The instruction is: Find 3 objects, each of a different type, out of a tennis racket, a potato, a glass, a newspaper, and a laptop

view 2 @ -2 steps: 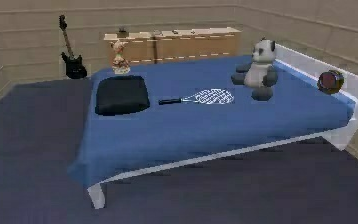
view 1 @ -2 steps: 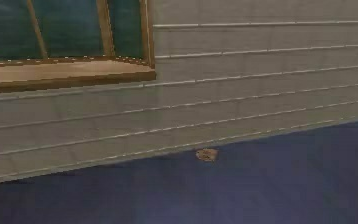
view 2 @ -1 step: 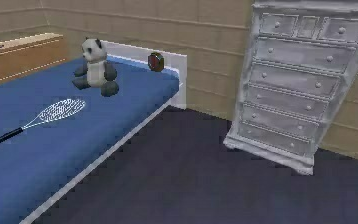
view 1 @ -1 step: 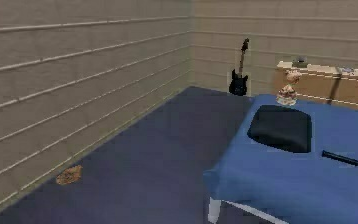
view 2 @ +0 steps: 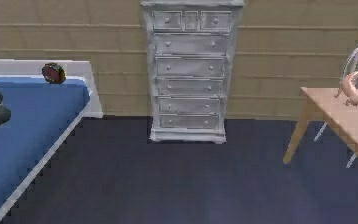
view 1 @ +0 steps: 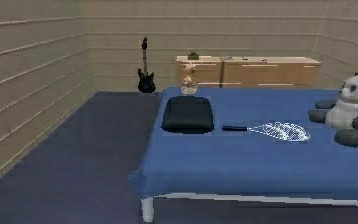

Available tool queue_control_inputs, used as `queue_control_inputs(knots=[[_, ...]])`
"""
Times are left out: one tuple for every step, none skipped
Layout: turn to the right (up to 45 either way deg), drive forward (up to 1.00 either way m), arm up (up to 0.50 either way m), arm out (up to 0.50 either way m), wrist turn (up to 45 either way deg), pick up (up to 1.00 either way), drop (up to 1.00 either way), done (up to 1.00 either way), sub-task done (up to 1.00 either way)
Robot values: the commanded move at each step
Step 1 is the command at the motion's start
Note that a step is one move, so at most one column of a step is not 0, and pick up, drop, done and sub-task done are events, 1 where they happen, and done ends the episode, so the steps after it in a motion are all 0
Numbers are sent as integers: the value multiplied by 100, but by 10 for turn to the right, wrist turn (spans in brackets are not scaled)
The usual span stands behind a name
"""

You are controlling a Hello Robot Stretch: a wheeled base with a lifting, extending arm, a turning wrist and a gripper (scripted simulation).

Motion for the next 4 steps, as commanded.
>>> queue_control_inputs(knots=[[0, 30, 0, 0, 0, 0, 0, 0, 0], [300, 0, 0, 0, 0, 0, 0, 0, 0], [0, 0, 0, 0, 0, 0, 0, 0, 100], [450, 0, 0, 0, 0, 0, 0, 0, 0]])
